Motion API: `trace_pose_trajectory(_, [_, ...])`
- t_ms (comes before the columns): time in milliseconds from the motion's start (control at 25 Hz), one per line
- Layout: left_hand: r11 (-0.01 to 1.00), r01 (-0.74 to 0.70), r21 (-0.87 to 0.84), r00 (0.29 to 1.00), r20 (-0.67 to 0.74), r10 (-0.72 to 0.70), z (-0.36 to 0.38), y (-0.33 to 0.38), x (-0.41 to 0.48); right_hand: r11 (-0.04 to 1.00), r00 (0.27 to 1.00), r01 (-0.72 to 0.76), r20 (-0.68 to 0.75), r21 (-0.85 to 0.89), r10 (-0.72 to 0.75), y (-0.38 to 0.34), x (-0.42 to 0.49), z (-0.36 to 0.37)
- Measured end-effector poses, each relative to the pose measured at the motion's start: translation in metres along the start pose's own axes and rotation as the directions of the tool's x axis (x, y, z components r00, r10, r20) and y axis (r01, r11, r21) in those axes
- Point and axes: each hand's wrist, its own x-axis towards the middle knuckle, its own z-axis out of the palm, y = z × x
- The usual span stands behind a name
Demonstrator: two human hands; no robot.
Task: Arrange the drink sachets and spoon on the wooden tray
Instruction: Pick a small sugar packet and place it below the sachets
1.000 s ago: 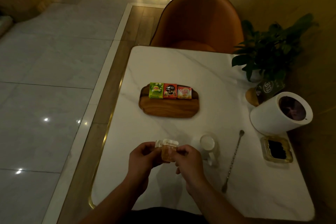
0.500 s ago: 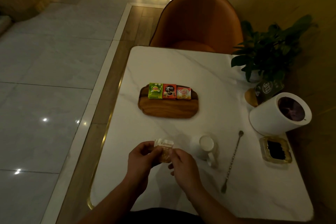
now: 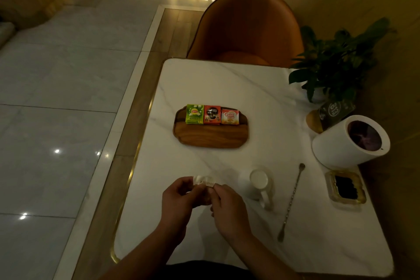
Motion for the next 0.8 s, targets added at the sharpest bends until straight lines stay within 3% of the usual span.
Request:
trace_pose_trajectory(160, [0.995,-0.03,0.099,1.0,-0.002,0.03,-0.003,0.003,0.004,0.984,0.997,-0.066,0.039,0.164,0.061,0.001,0.007,-0.009])
trace_pose_trajectory(280, [0.964,-0.079,0.253,0.996,0.065,0.064,-0.005,0.007,0.008,0.997,0.994,0.071,0.079,-0.002,-0.071,0.001,0.022,-0.022])
trace_pose_trajectory(360, [0.953,-0.097,0.286,0.993,0.099,0.071,-0.005,0.011,0.011,0.994,0.993,0.088,0.083,-0.066,-0.082,-0.002,0.032,-0.029])
trace_pose_trajectory(520, [0.972,-0.062,0.227,0.996,0.071,0.047,-0.002,0.018,0.017,0.989,1.0,0.002,0.004,0.149,-0.003,-0.007,0.042,-0.032])
trace_pose_trajectory(640, [0.993,0.095,0.068,0.992,0.075,-0.1,-0.001,0.02,0.022,0.947,0.992,-0.074,-0.071,0.312,0.101,-0.01,0.044,-0.028])
trace_pose_trajectory(720, [0.987,0.156,0.023,0.987,0.021,-0.156,-0.003,0.019,0.027,0.922,0.985,-0.122,-0.071,0.368,0.159,-0.008,0.047,-0.025])
trace_pose_trajectory(800, [0.988,0.131,0.075,0.99,-0.064,-0.127,-0.003,0.017,0.034,0.915,0.979,-0.169,-0.046,0.367,0.2,-0.006,0.051,-0.023])
